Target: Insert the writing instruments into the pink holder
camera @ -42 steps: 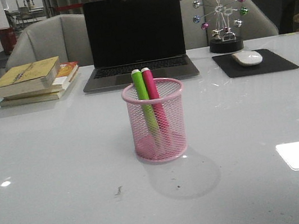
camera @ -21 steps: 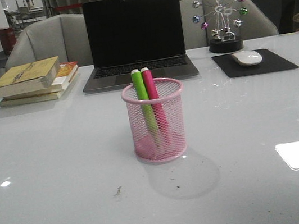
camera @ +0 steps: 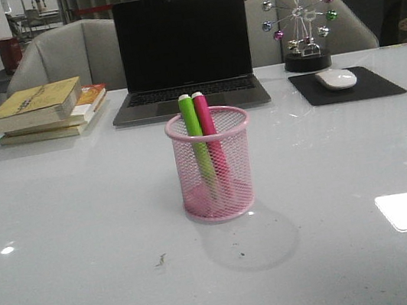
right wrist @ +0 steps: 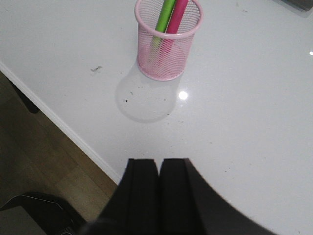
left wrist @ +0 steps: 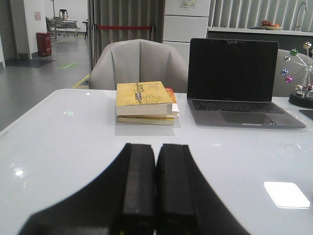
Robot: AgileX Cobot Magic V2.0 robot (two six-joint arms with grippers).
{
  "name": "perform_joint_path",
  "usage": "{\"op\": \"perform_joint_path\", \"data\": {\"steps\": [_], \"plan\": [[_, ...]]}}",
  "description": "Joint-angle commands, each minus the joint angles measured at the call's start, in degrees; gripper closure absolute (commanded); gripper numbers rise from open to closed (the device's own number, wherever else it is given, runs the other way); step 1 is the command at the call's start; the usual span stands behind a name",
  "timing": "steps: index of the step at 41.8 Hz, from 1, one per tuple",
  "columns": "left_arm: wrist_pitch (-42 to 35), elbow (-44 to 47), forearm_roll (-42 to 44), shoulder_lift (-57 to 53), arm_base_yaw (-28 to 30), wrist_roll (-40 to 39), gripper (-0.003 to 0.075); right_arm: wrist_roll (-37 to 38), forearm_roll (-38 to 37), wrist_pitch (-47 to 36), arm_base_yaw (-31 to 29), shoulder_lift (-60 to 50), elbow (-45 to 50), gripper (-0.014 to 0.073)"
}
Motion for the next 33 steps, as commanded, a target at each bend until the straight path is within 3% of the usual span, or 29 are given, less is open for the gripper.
{"op": "perform_joint_path", "data": {"steps": [1, 33], "plan": [[-6.42, 0.01, -0.64, -1.10, -0.25, -0.79, 0.0622, -0.59, -0.52, -3.62, 0.00, -0.14, -1.71, 0.0566], [-8.75, 0.01, -0.64, -1.10, -0.99, -0.79, 0.0622, -0.59, -0.52, -3.62, 0.00, -0.14, -1.71, 0.0566]]}}
